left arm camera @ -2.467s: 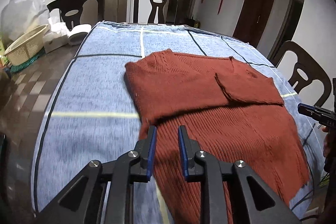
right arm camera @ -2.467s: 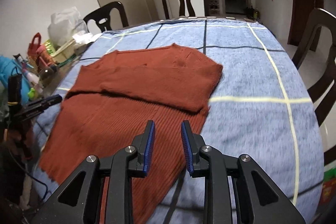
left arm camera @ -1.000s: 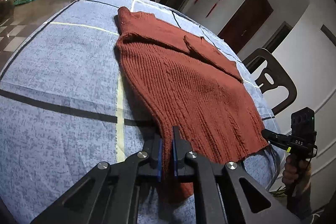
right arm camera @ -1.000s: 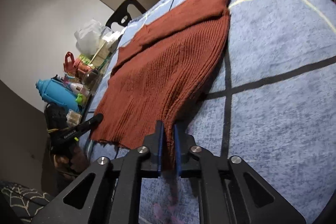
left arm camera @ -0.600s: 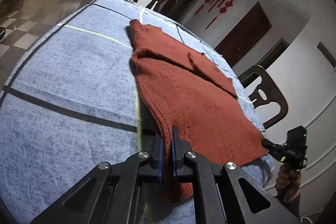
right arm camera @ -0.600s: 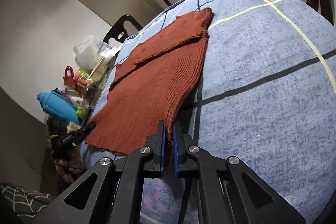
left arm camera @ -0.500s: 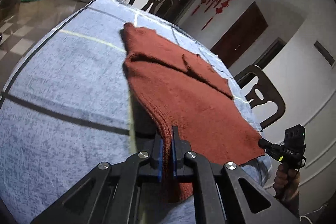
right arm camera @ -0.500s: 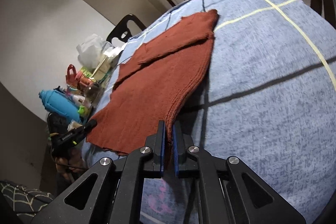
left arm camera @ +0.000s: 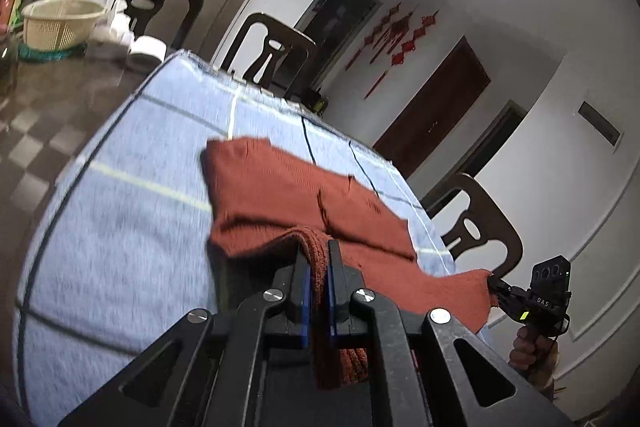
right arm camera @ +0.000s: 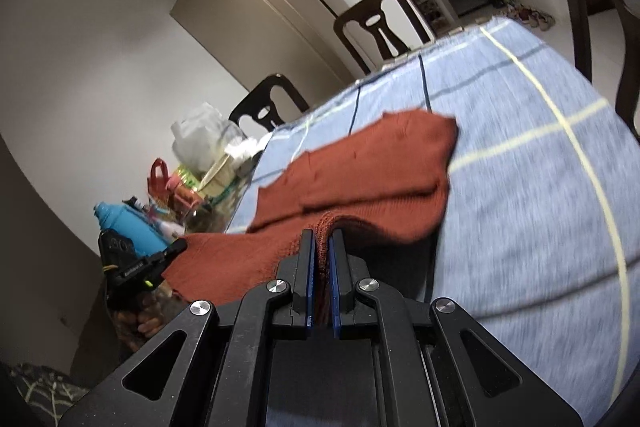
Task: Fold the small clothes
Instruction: 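Lift the hem with both grippers and fold it toward the collar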
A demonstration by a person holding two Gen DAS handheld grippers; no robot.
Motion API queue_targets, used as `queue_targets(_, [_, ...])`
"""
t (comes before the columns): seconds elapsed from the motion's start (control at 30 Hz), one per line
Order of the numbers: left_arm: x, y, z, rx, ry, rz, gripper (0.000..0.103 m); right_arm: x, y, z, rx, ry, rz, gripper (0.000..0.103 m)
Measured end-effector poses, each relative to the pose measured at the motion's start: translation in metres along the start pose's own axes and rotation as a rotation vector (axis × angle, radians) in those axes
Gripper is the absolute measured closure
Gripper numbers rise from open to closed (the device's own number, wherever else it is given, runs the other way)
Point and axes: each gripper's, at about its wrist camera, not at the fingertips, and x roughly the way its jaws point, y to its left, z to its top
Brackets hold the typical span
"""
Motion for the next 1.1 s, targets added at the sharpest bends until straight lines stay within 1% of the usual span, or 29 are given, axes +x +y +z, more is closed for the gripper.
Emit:
queue_targets(0.17, [0.023, 0.004, 0.033, -0.017, 0.005, 0.021, 0.095, 0.024, -0.005, 0.042, 0.009, -0.003, 0.005, 0.097])
queue_targets(0.2, [0.031, 0.005, 0.041, -0.015, 0.009, 0.025, 0.095, 0.034, -0.009, 0.053, 0.019, 0.005, 0.005, 0.097])
queue_targets(0.33, [0.07, 0.019, 0.07, -0.041, 0.045, 0.062, 0.095, 0.071, -0.026, 0.079, 0.061, 0.049, -0.018, 0.097])
queue_targets(0.4, [0.091, 0.031, 0.078, -0.065, 0.077, 0.076, 0.095, 0.089, -0.038, 0.085, 0.084, 0.083, -0.037, 0.097])
queue_targets(0.47, [0.114, 0.048, 0.082, -0.104, 0.113, 0.117, 0.095, 0.113, -0.054, 0.088, 0.121, 0.13, -0.048, 0.097])
queue_targets(0.53, [0.136, 0.066, 0.081, -0.148, 0.162, 0.138, 0.095, 0.134, -0.071, 0.088, 0.155, 0.171, -0.059, 0.097])
queue_targets(0.6, [0.155, 0.08, 0.078, -0.184, 0.203, 0.174, 0.095, 0.149, -0.086, 0.087, 0.191, 0.197, -0.07, 0.097])
queue_targets(0.67, [0.168, 0.088, 0.074, -0.203, 0.234, 0.174, 0.095, 0.155, -0.094, 0.088, 0.225, 0.206, -0.058, 0.095])
queue_targets(0.77, [0.167, 0.085, 0.076, -0.209, 0.232, 0.15, 0.095, 0.152, -0.09, 0.089, 0.223, 0.227, -0.019, 0.093])
queue_targets(0.8, [0.165, 0.083, 0.077, -0.212, 0.235, 0.126, 0.095, 0.152, -0.087, 0.09, 0.21, 0.247, 0.0, 0.088])
queue_targets(0.83, [0.163, 0.08, 0.078, -0.212, 0.239, 0.104, 0.093, 0.154, -0.083, 0.089, 0.201, 0.275, 0.022, 0.087])
queue_targets(0.9, [0.16, 0.072, 0.08, -0.208, 0.259, 0.044, 0.086, 0.16, -0.075, 0.086, 0.175, 0.338, 0.08, 0.087])
queue_targets(0.93, [0.16, 0.068, 0.078, -0.204, 0.28, 0.004, 0.078, 0.164, -0.071, 0.085, 0.158, 0.364, 0.107, 0.087])
queue_targets(0.97, [0.162, 0.062, 0.076, -0.195, 0.303, -0.035, 0.074, 0.168, -0.067, 0.086, 0.143, 0.383, 0.127, 0.086])
queue_targets(1.0, [0.165, 0.057, 0.074, -0.176, 0.329, -0.06, 0.074, 0.171, -0.064, 0.087, 0.131, 0.386, 0.132, 0.086])
queue_targets(1.03, [0.17, 0.051, 0.074, -0.153, 0.347, -0.067, 0.074, 0.174, -0.061, 0.089, 0.119, 0.377, 0.131, 0.086])
queue_targets(1.1, [0.176, 0.045, 0.079, -0.13, 0.335, -0.065, 0.074, 0.179, -0.058, 0.097, 0.11, 0.338, 0.133, 0.086])
